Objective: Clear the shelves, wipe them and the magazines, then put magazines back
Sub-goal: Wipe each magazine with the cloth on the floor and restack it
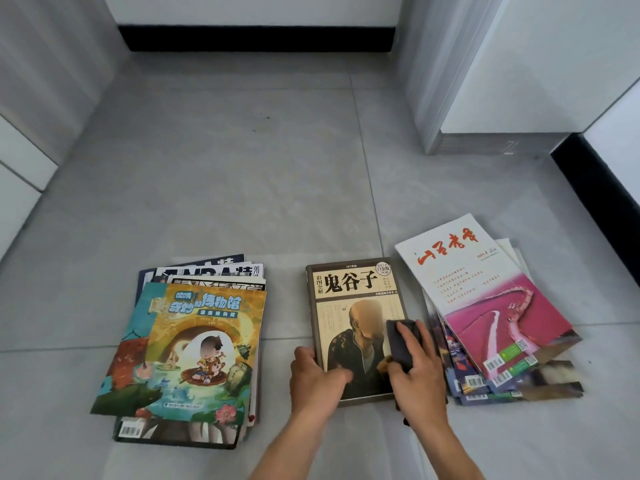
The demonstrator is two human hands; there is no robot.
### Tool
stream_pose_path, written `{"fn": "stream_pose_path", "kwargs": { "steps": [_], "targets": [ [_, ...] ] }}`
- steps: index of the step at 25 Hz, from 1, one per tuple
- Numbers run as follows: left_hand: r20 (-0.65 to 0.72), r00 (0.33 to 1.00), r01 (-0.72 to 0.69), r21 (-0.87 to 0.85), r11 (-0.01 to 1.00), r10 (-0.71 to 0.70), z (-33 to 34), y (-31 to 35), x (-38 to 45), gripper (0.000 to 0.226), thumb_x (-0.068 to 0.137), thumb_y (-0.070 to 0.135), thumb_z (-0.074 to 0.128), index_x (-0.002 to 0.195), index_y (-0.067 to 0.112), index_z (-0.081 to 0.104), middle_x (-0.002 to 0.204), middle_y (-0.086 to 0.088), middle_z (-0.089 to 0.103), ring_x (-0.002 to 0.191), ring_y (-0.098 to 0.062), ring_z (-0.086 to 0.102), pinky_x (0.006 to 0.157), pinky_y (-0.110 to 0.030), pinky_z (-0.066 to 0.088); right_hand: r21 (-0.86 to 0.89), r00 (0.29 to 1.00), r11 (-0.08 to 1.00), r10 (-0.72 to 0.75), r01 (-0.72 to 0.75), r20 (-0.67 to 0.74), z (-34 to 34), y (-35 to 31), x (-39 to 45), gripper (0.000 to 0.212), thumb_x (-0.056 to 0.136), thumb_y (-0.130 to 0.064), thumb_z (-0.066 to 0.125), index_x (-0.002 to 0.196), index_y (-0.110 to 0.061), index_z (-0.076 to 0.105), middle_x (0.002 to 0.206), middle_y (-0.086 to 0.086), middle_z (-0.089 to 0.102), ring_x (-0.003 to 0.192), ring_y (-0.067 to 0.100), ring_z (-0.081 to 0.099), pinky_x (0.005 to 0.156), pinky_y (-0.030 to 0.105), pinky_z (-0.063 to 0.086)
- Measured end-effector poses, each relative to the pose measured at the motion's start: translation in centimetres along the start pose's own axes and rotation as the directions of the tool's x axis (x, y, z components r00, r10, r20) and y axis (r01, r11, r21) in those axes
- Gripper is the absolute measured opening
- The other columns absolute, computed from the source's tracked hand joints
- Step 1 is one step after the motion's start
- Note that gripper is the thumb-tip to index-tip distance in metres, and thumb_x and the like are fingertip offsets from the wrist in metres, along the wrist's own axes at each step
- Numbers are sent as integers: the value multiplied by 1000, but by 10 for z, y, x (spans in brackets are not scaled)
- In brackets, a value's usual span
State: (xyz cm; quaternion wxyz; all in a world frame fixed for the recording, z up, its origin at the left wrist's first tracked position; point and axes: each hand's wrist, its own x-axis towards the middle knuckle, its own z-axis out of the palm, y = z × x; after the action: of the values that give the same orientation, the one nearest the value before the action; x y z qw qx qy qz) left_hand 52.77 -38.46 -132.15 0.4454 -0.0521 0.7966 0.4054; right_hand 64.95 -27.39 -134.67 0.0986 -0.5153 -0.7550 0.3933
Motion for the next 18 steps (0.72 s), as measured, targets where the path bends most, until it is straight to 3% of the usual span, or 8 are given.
{"fn": "stream_pose_path", "kwargs": {
  "steps": [3,6,8,10,13,15,18],
  "targets": [
    [23,999,45,-156,987,-42,-8,-1,3,58,69,13,83,115,20,50,109,-1,64,97,-20,64,82,-33,55,159,996,983,93,-94,13,-6,-12,-1,62,85,4,63,140,-25,55,157,-5,34,129,13,42,99,22,36],
    [140,990,33,-293,955,9,-16,14,-6,49,72,-3,78,115,15,61,98,-2,75,87,-17,71,67,-22,56,293,986,945,163,-147,-30,-5,-22,-4,58,84,5,59,130,-31,61,146,-4,48,121,13,48,98,29,42],
    [135,980,-109,-265,958,148,-14,29,-20,54,72,-8,74,112,25,60,96,4,75,88,-10,70,67,-17,53,404,970,891,241,-209,-30,-2,-30,-4,58,79,1,62,124,-36,62,133,-1,59,116,20,56,99,41,50],
    [83,932,-330,-201,922,352,-17,47,-34,52,72,-9,71,105,31,64,90,10,75,83,-4,70,68,-14,52,545,947,791,319,-278,20,0,-40,-4,58,70,-6,63,114,-43,66,117,2,68,102,26,65,87,47,57],
    [-75,792,-610,-82,788,606,-31,68,-41,53,73,-4,72,88,46,68,82,19,74,77,-2,70,64,-13,54,676,938,666,328,-314,112,-2,-60,0,58,73,1,55,111,-39,70,104,6,72,86,32,67,65,37,56],
    [-100,717,-696,-47,717,689,-35,63,-38,59,74,-5,72,85,53,68,83,17,74,77,-6,70,66,-16,55,766,934,562,329,-312,139,-9,-76,9,54,75,5,52,114,-28,70,101,11,73,85,33,66,64,33,51],
    [-44,697,-716,-67,694,715,-31,35,-33,59,76,-3,76,100,51,71,97,19,74,91,-6,70,77,-15,53,865,906,407,408,-294,115,-11,-89,13,43,81,3,53,116,-17,66,104,15,70,91,31,65,77,41,52]
  ]
}}
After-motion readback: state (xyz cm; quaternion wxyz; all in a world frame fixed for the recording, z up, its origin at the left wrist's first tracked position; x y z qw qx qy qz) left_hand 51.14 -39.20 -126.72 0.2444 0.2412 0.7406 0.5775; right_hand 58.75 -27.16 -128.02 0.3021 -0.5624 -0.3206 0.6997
